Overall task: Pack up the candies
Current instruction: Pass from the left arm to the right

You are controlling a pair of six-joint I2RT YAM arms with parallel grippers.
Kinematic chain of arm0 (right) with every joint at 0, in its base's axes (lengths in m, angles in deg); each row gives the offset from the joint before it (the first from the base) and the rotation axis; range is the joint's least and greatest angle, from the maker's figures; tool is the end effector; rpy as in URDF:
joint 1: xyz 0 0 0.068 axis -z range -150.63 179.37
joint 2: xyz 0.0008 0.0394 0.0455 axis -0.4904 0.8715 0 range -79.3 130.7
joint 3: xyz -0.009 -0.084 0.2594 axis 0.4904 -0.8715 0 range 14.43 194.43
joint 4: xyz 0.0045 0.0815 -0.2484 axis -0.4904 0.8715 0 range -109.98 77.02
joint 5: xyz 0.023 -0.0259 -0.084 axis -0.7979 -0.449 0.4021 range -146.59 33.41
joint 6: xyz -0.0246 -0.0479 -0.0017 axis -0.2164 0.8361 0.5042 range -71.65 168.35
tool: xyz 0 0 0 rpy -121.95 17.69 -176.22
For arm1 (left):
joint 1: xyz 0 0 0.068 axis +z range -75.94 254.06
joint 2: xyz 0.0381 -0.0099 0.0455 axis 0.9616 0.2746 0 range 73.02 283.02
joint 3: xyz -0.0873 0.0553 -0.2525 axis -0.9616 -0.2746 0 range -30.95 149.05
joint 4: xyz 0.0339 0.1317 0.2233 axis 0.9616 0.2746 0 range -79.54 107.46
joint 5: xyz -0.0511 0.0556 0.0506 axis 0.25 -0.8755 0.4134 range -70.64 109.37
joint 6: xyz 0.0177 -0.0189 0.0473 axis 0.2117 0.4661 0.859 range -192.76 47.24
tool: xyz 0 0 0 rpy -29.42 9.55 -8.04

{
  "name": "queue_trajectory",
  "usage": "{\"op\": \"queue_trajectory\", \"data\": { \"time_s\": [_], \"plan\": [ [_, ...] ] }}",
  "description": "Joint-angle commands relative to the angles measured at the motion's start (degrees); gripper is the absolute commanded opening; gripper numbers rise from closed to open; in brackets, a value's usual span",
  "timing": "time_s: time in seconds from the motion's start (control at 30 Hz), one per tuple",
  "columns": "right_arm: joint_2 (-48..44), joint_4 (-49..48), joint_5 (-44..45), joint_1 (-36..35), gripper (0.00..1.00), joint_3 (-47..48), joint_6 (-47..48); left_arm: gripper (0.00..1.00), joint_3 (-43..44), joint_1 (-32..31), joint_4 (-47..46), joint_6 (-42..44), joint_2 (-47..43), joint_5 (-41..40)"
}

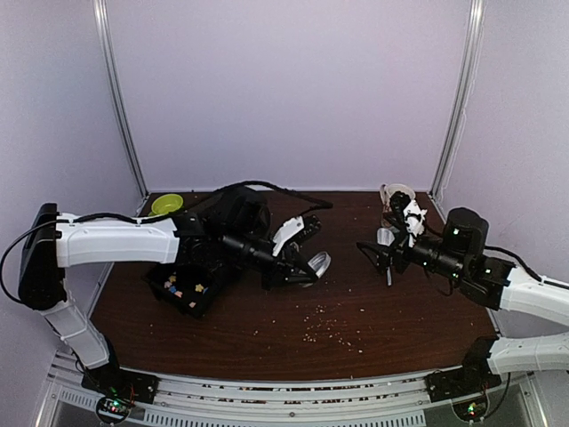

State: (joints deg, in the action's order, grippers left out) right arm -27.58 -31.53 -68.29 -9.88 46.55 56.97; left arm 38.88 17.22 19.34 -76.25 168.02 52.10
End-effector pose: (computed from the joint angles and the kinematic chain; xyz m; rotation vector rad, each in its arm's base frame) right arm 0.1619 0.1418 0.2798 -0.8449 1.5231 0.5694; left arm 0.1898 -0.3256 0.2684 1.3477 1.8864 -1.1928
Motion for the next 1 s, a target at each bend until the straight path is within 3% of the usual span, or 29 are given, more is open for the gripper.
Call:
{"op": "queue_trajectory", "data": {
  "time_s": [0.0, 0.17, 0.37, 0.57, 0.97],
  "plan": [
    [-1.4, -11.2, -5.6, -1.0, 0.99, -4.8, 2.8, 0.0, -1.6, 2.5, -12.5, -11.6, -3.9, 4.8],
    [0.4, -19.4, -7.7, -4.6, 1.0, -8.7, 8.9, 0.0, -0.3, 3.7, -15.9, -18.2, -4.7, 4.7],
    [5.6, -25.4, -0.4, -11.5, 1.0, -9.0, 15.3, 0.0, 1.2, 4.8, -22.7, -27.6, -3.1, 8.1],
    [10.8, -35.4, 4.9, -14.1, 1.0, -9.0, 15.0, 0.0, 0.0, 5.2, -34.0, -36.7, -1.3, 12.4],
    [15.5, -41.9, 5.2, -14.5, 1.0, -6.8, 11.7, 0.0, -1.3, 5.2, -41.8, -42.9, 0.4, 15.6]
  ]
}}
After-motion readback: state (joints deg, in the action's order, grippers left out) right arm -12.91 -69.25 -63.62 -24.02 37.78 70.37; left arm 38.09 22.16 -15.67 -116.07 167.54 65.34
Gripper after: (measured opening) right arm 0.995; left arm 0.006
